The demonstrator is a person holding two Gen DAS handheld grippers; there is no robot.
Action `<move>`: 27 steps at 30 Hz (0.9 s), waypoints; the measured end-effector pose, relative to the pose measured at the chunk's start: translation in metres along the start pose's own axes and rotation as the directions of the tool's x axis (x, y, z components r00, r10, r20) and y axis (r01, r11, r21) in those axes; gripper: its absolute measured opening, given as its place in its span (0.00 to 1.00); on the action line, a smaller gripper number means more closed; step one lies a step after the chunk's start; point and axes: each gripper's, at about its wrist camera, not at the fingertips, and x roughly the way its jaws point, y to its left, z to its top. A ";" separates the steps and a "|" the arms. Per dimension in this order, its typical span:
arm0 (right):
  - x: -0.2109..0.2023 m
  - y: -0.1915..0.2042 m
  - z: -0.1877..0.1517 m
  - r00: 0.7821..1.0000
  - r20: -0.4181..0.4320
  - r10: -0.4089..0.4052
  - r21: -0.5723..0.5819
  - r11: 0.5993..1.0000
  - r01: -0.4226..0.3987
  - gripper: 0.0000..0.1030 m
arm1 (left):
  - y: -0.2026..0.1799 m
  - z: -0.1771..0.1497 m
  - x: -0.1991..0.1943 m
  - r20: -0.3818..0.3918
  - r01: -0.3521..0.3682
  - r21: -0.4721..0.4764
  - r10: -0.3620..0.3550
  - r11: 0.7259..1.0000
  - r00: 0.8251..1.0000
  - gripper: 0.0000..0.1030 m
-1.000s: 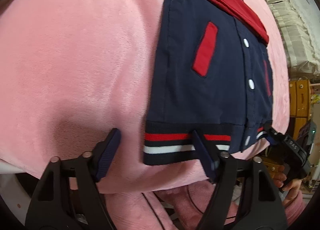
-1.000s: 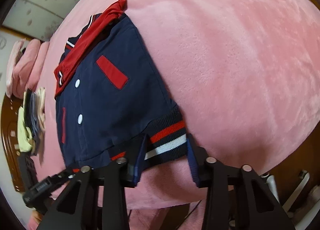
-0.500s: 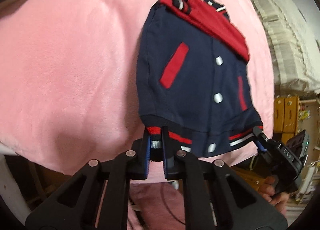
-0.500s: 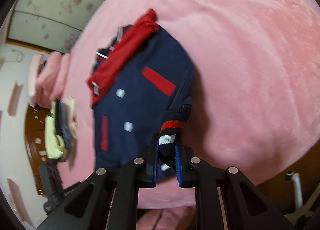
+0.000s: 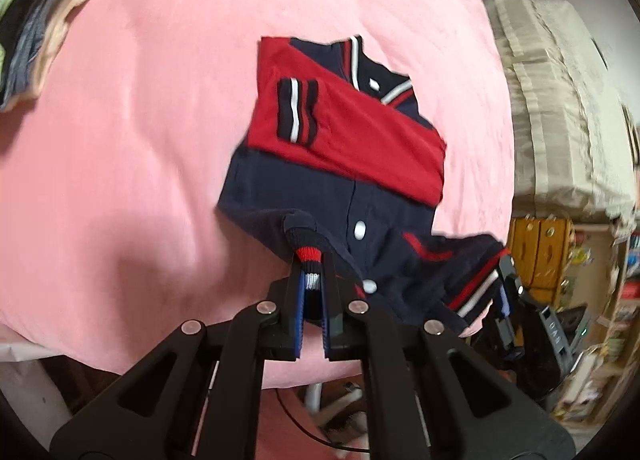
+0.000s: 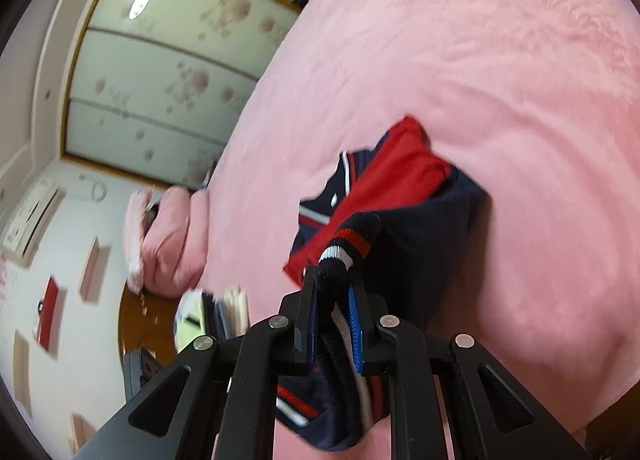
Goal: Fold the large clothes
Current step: 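Lift the hem with both grippers and fold it toward the collar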
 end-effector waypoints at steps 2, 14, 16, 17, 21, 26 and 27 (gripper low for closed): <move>0.008 0.009 0.015 0.999 0.024 -0.040 0.020 0.999 0.040 0.12 | 0.001 0.023 0.005 -0.021 0.008 -0.040 -0.009 0.999 1.000 0.04; 0.065 0.036 0.064 0.956 0.128 -0.264 0.069 0.964 0.256 0.13 | 0.016 0.126 0.037 -0.016 0.040 -0.103 -0.042 0.994 0.999 0.04; 0.075 0.039 0.067 0.948 0.142 -0.284 0.067 0.958 0.277 0.13 | 0.015 0.133 0.045 -0.013 0.045 -0.108 -0.046 0.993 0.999 0.04; 0.078 0.039 0.068 0.947 0.145 -0.288 0.073 0.957 0.280 0.13 | 0.016 0.138 0.049 -0.013 0.050 -0.112 -0.052 0.992 0.999 0.04; 0.082 0.048 0.072 0.945 0.196 -0.262 0.079 0.965 0.251 0.21 | 0.021 0.149 0.056 0.029 0.092 -0.181 -0.089 0.979 0.996 0.04; 0.075 0.061 0.083 0.923 0.301 -0.238 -0.021 0.967 0.255 0.53 | 0.020 0.156 0.055 0.074 0.155 -0.214 -0.142 0.965 0.987 0.11; 0.077 0.064 0.086 0.919 0.306 -0.249 -0.049 0.960 0.277 0.53 | 0.019 0.156 0.053 0.081 0.148 -0.199 -0.134 0.969 0.988 0.13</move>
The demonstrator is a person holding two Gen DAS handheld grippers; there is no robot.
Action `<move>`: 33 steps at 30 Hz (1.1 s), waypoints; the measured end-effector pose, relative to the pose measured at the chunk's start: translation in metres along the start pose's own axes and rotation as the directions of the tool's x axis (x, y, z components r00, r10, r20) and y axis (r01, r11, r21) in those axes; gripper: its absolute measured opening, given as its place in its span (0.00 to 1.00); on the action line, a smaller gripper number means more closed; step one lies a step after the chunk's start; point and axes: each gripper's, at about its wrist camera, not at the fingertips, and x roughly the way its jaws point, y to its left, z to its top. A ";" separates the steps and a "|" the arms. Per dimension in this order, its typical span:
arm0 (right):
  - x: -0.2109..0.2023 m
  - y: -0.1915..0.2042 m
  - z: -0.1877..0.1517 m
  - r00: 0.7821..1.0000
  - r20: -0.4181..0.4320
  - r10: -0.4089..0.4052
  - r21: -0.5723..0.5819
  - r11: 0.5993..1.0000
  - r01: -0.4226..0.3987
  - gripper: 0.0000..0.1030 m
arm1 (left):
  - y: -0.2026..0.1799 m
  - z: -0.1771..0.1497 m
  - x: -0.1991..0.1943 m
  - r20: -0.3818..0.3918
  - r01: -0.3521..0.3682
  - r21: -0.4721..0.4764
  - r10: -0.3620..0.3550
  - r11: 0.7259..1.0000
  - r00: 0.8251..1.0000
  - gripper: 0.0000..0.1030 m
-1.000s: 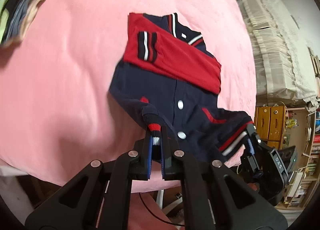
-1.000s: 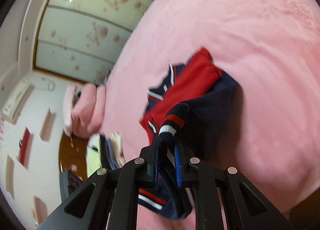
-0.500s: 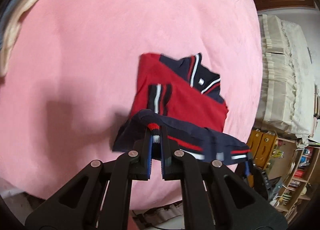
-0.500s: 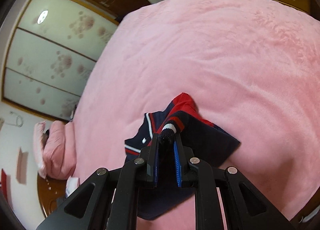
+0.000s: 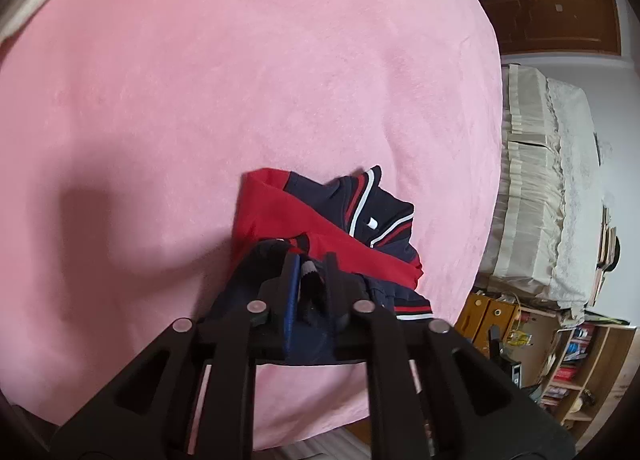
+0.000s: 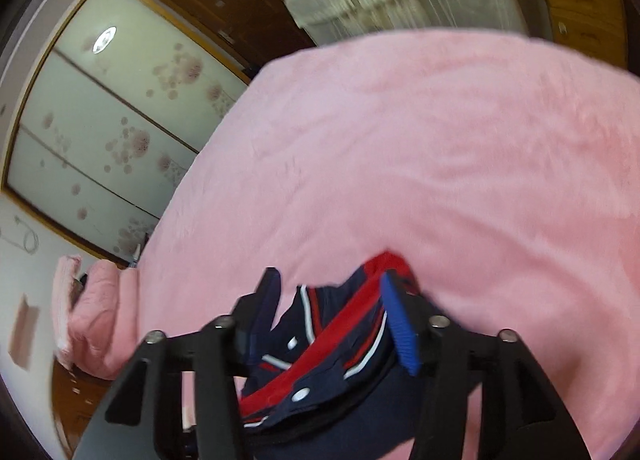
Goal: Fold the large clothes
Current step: 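Lift the hem with both grippers and fold it toward the collar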
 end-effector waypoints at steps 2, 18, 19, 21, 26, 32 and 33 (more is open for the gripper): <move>0.004 0.005 -0.001 1.000 -0.019 -0.021 -0.060 0.998 0.020 0.53 | -0.005 -0.004 -0.006 0.040 -0.027 0.044 0.026 0.999 0.999 0.29; 0.019 -0.023 -0.089 0.900 -0.434 0.036 -0.601 0.732 -0.320 0.42 | -0.012 -0.129 0.027 0.118 -0.304 0.217 0.285 0.927 0.951 0.47; 0.021 -0.028 -0.094 0.898 -0.437 0.037 -0.609 0.723 -0.327 0.37 | -0.017 -0.134 0.035 0.122 -0.311 0.259 0.289 0.914 0.950 0.47; 0.026 -0.037 -0.104 0.905 -0.425 0.029 -0.622 0.717 -0.315 0.31 | -0.024 -0.139 0.048 0.142 -0.320 0.316 0.289 0.893 0.947 0.43; 0.058 -0.048 -0.122 0.906 -0.422 0.012 -0.631 0.714 -0.303 0.20 | -0.035 -0.130 0.076 0.116 -0.259 0.376 0.232 0.890 0.966 0.32; 0.089 -0.037 -0.124 0.915 -0.396 0.077 -0.627 0.705 -0.331 0.20 | -0.052 -0.111 0.092 0.192 -0.280 0.422 0.217 0.862 0.957 0.31; 0.094 -0.033 -0.122 0.913 -0.399 0.086 -0.626 0.702 -0.340 0.20 | -0.055 -0.109 0.091 0.220 -0.285 0.427 0.208 0.858 0.953 0.31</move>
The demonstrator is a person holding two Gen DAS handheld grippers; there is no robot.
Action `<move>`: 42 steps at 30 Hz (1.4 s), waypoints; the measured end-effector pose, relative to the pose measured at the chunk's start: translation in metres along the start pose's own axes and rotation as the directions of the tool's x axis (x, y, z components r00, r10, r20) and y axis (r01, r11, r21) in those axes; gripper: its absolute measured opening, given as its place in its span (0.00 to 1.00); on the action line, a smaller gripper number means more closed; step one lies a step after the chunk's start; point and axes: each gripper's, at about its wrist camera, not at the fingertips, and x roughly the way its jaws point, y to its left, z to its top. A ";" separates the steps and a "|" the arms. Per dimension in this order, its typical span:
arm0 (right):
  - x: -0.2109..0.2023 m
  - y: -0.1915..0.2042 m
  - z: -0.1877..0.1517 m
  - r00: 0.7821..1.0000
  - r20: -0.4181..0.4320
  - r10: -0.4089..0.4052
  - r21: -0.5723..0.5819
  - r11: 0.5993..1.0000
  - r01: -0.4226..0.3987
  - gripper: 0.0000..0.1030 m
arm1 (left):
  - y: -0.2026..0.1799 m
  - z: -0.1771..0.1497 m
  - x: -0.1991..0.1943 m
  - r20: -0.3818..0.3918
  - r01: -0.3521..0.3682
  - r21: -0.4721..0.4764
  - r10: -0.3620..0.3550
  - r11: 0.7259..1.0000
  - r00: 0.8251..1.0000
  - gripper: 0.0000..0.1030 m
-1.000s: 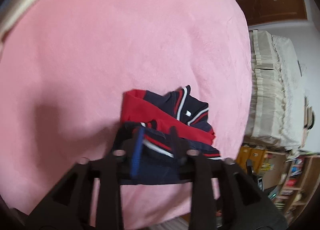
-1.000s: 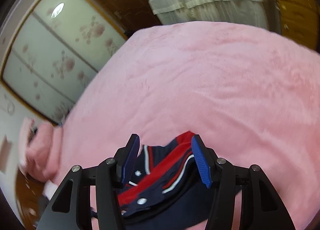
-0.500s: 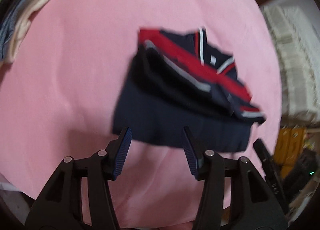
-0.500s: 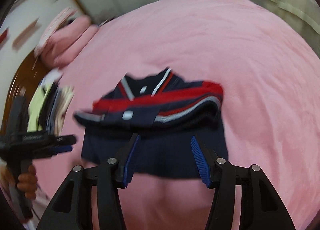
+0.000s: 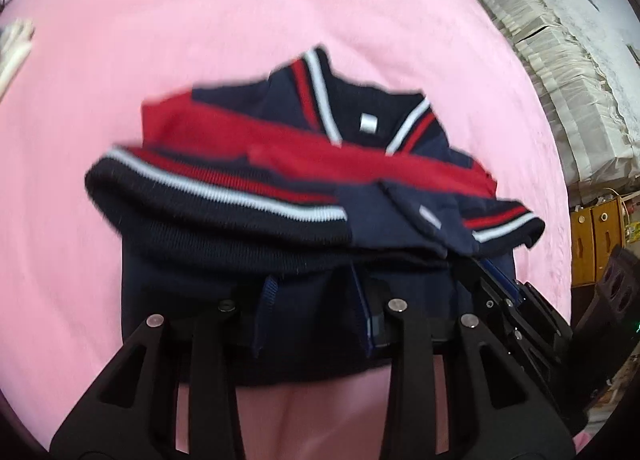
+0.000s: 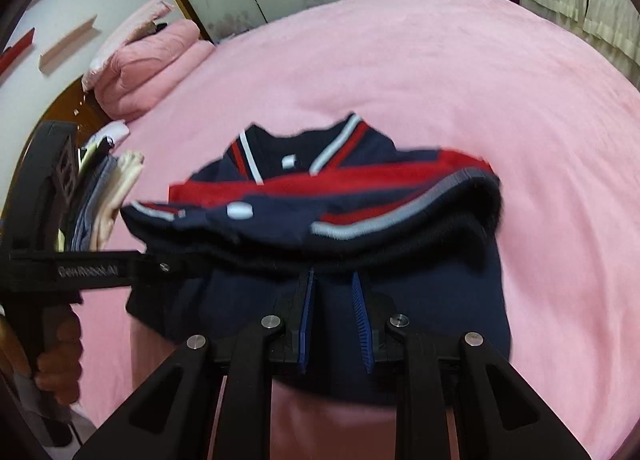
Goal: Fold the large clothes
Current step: 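Lift the hem with both grippers and fold it toward the collar, then lay the hem over the collar with both grippers, still holding it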
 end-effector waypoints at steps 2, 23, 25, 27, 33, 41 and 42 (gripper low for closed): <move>0.008 -0.001 0.011 1.000 0.016 0.006 -0.012 1.000 -0.006 0.20 | -0.003 0.008 0.002 0.037 0.003 0.000 -0.003 1.000 0.999 0.31; 0.048 -0.080 0.052 0.937 0.080 0.340 0.298 0.889 -0.348 0.20 | 0.016 0.042 0.047 0.120 0.143 -0.220 -0.119 0.965 0.986 0.32; 0.039 -0.076 0.052 0.921 0.048 0.387 0.232 0.892 -0.388 0.20 | 0.012 0.044 0.048 0.110 0.122 -0.225 -0.099 0.967 0.989 0.32; 0.038 -0.072 0.049 0.915 0.015 0.403 0.202 0.895 -0.398 0.20 | 0.007 0.047 0.048 0.093 0.098 -0.222 -0.079 0.970 0.993 0.32; 0.089 -0.058 0.041 0.945 -0.143 0.296 0.116 0.953 -0.281 0.20 | 0.008 0.052 0.048 0.081 0.097 -0.232 -0.081 0.968 0.993 0.32; 0.131 -0.080 0.054 0.972 -0.103 0.212 0.136 0.971 -0.198 0.00 | 0.021 0.058 0.054 0.082 0.084 -0.223 -0.067 0.971 0.994 0.15; 0.124 -0.089 0.052 0.987 -0.094 0.127 0.115 0.987 -0.116 0.00 | 0.026 0.057 0.054 0.087 0.106 -0.236 -0.088 0.966 0.992 0.15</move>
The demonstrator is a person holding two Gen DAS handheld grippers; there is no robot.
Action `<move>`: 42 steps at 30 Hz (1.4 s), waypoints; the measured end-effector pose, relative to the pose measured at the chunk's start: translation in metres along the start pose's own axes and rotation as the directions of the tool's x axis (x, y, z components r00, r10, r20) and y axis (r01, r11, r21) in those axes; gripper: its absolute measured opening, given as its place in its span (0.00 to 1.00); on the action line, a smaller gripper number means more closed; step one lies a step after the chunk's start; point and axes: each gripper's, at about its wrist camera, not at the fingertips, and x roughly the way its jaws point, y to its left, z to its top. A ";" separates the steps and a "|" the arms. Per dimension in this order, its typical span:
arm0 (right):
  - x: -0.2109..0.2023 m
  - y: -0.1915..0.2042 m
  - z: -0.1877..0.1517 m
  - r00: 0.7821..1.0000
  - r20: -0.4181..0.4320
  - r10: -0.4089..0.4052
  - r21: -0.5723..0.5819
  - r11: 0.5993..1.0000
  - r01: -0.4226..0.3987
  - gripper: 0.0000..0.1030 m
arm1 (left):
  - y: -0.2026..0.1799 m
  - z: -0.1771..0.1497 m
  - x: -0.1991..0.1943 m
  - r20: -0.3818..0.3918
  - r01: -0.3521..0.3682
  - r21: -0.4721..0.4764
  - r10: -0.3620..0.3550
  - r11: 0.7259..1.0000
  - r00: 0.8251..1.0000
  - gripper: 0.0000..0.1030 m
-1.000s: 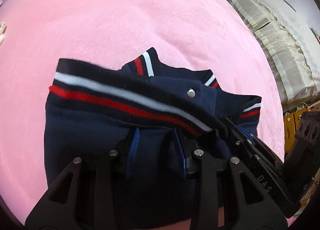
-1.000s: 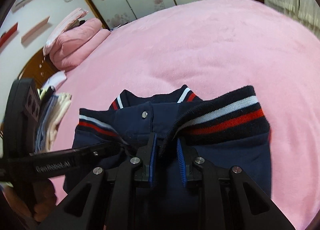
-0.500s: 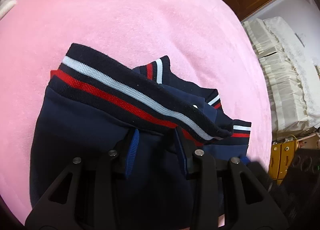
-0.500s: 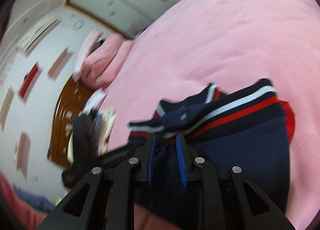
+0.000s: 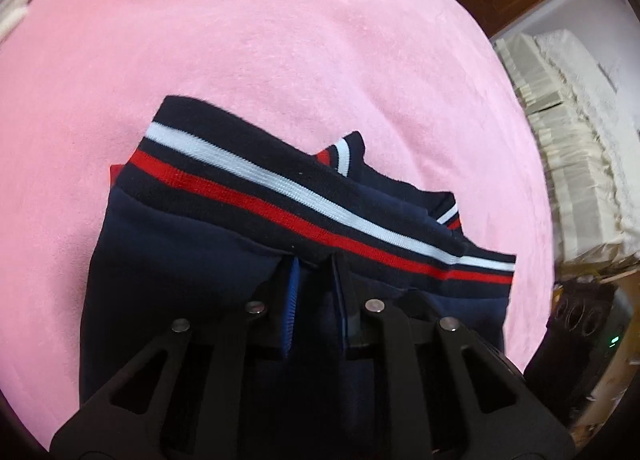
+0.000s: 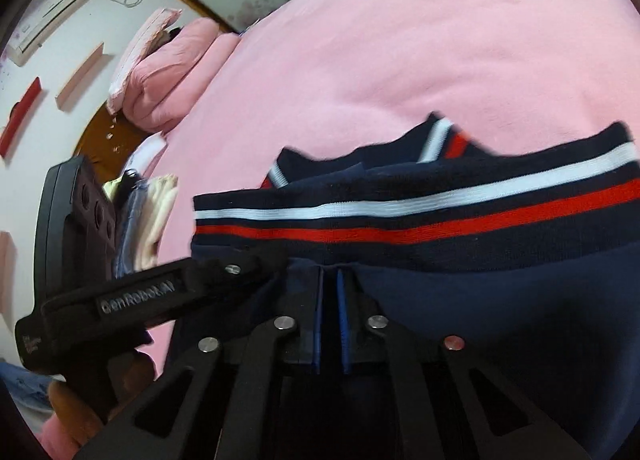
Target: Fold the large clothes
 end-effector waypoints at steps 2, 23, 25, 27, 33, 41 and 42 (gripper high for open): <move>-0.008 -0.018 -0.001 0.998 0.034 -0.058 0.016 0.998 0.057 0.00 | 0.006 0.000 -0.004 0.014 0.020 -0.010 -0.019 1.000 1.000 0.14; -0.081 -0.059 -0.017 0.984 0.176 -0.009 0.215 0.976 -0.030 0.00 | 0.000 -0.037 -0.043 -0.006 0.038 0.029 -0.037 0.999 0.999 0.02; -0.048 -0.054 -0.025 0.991 0.075 0.112 0.285 0.950 -0.129 0.00 | 0.001 -0.050 -0.024 -0.074 0.071 -0.031 -0.073 0.997 0.995 0.02; -0.027 -0.051 -0.032 0.983 0.026 0.179 0.325 0.929 -0.178 0.00 | 0.004 -0.058 -0.012 -0.110 0.096 -0.076 -0.104 0.993 0.989 0.02; -0.019 -0.079 -0.032 0.998 0.021 0.060 0.242 0.968 -0.064 0.00 | 0.022 -0.056 -0.016 -0.023 0.062 -0.033 -0.063 0.998 0.998 0.01; -0.086 -0.151 -0.026 0.859 0.146 -0.491 0.219 0.862 0.456 0.00 | 0.051 -0.041 -0.042 0.055 -0.117 0.029 0.115 0.993 0.992 0.01; -0.095 -0.156 -0.026 0.816 0.171 -0.551 0.222 0.829 0.513 0.00 | 0.053 -0.043 -0.046 0.061 -0.109 0.016 0.108 0.994 0.992 0.01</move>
